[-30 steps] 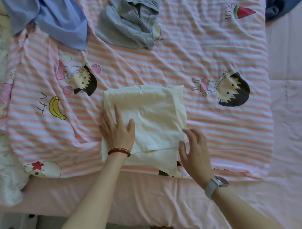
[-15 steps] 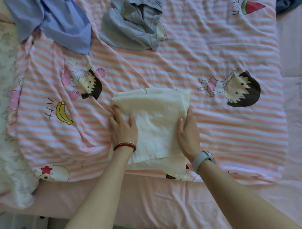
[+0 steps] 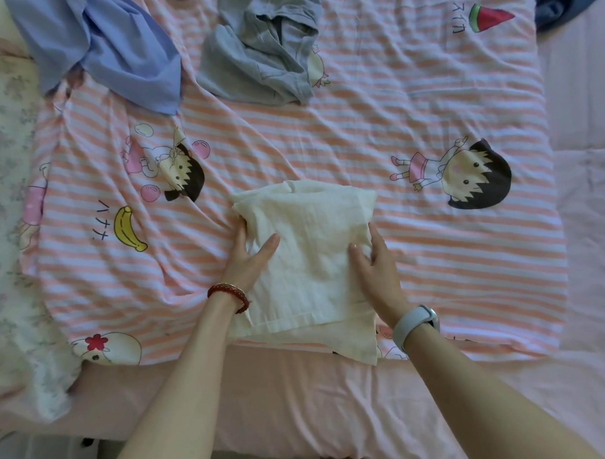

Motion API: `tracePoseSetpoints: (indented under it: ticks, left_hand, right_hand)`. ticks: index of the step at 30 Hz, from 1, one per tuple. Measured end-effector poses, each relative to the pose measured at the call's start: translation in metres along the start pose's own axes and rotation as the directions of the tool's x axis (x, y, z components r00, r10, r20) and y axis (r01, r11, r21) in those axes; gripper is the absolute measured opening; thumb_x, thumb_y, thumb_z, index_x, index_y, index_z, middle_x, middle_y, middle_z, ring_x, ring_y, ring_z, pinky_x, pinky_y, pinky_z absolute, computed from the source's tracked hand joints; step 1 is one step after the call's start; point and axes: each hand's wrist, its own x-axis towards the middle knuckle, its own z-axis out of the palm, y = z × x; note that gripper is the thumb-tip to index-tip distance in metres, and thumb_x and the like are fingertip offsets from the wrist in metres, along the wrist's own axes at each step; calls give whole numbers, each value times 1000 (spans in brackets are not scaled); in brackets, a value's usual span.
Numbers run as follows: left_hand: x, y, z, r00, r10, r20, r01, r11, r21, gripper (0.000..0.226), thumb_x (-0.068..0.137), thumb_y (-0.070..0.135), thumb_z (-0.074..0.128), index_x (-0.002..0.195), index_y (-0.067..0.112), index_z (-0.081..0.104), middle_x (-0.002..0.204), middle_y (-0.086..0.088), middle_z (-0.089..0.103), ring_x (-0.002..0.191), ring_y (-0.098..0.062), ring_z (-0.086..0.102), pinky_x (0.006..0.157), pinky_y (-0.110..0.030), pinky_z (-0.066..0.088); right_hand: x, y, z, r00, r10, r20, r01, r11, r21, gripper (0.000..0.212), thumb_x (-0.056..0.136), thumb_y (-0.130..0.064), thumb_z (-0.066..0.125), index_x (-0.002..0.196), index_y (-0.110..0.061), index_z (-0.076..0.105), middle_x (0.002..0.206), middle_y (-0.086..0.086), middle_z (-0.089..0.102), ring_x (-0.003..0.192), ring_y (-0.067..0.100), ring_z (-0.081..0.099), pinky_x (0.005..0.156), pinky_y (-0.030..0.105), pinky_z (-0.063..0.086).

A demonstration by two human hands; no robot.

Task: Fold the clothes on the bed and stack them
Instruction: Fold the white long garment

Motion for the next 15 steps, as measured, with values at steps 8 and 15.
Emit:
tracePoseSetpoints:
  ticks: [8, 15]
  left_hand:
    - [-58, -9, 19, 1000, 11, -3, -12, 994, -111, 45, 86, 18, 66, 128, 20, 50, 120, 3, 62, 109, -17, 60, 91, -35, 50]
    - [-130, -5, 71, 998, -41, 55, 42, 999, -24, 45, 88, 17, 62, 130, 13, 49, 121, -6, 60, 109, -23, 59, 95, -41, 48]
  right_hand:
    - [-57, 6, -39, 994, 6, -106, -3, 1000, 31, 53, 80, -38, 50, 129, -19, 52, 118, -4, 61, 104, 13, 58, 89, 35, 48]
    - [-136, 16, -108, 970, 59, -234, -47, 997, 54, 51, 77, -34, 50, 122, -11, 54, 106, -2, 59, 96, 14, 57, 79, 25, 41]
